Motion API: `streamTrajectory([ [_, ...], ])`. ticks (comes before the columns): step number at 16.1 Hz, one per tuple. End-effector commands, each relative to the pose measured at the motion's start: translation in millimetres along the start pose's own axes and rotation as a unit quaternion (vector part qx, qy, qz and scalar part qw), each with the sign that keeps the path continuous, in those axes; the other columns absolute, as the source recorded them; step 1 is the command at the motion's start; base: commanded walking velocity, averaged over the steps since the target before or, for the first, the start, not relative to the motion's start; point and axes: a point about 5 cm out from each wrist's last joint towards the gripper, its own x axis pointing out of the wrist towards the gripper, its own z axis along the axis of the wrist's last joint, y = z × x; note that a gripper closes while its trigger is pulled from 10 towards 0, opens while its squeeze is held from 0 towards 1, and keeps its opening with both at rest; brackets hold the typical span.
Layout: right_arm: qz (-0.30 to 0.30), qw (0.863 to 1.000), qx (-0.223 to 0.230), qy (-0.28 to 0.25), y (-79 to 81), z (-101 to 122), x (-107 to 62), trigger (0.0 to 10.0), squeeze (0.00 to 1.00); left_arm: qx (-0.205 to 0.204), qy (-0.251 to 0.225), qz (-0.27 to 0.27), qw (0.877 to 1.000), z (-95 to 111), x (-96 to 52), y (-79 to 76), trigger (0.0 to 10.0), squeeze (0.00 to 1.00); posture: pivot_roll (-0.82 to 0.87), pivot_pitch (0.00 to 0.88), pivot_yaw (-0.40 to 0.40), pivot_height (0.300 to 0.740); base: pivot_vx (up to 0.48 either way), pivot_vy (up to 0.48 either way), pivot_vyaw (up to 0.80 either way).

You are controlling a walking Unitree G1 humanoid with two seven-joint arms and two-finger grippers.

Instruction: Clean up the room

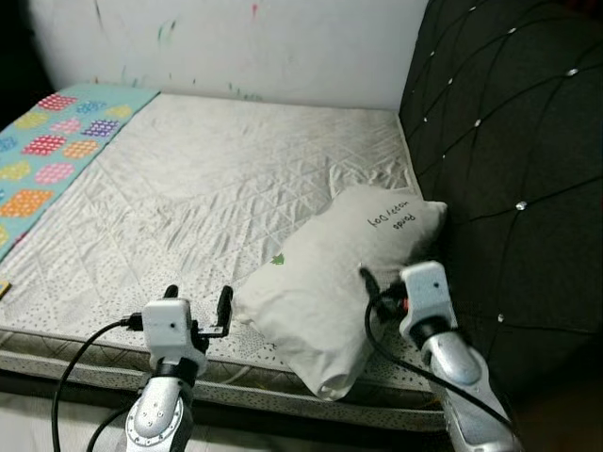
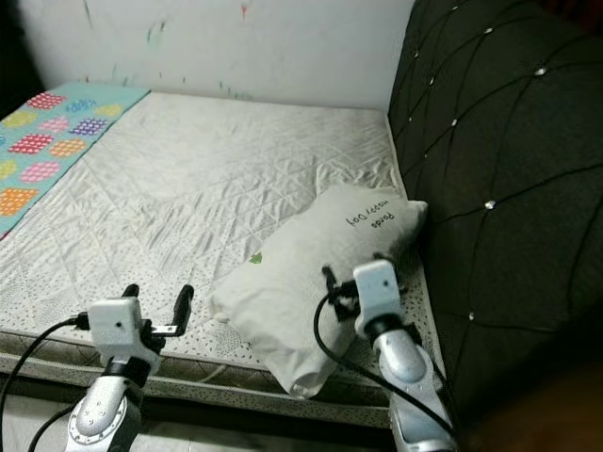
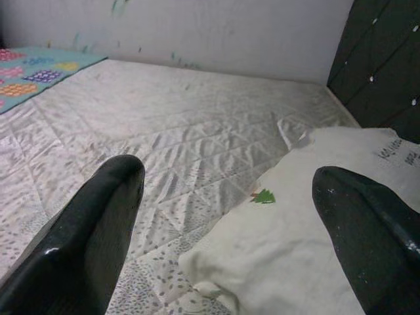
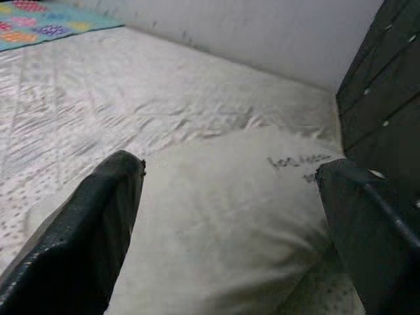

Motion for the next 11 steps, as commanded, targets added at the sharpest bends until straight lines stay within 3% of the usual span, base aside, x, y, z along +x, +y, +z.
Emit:
streamTrajectory([
  [1, 0.008, 1.000, 0.009, -0.012, 0.1, 8, 0.1, 10.0, 0.00, 0.005, -0.001, 0.006, 1.000, 3, -0.6, 1.5, 10.0, 0.00, 0.08, 0.079, -0.006, 0.740, 0.000, 0.000, 0.00],
  [5, 0.015, 1.000, 0.003, -0.001, -4.5, 10, -5.5, 10.0, 0.00, 0.007, -0.009, 0.024, 1.000, 16, -1.0, 11.8, 10.0, 0.00, 0.09, 0.164, -0.020, 0.740, 0.000, 0.000, 0.00],
  [8, 0.003, 1.000, -0.010, 0.029, -16.5, 2, -17.8, 10.0, 0.00, 0.021, 0.005, 0.040, 0.999, 17, -15.9, 25.0, 10.0, 0.00, 0.10, 0.228, -0.030, 0.740, 0.000, 0.000, 0.00],
  [11, -0.005, 0.999, -0.015, 0.037, -23.0, 3, -17.1, 10.0, 0.00, 0.021, 0.004, 0.050, 0.999, 21, -17.2, 27.9, 10.0, 0.00, 0.10, 0.237, -0.034, 0.740, 0.000, 0.000, 0.00],
])
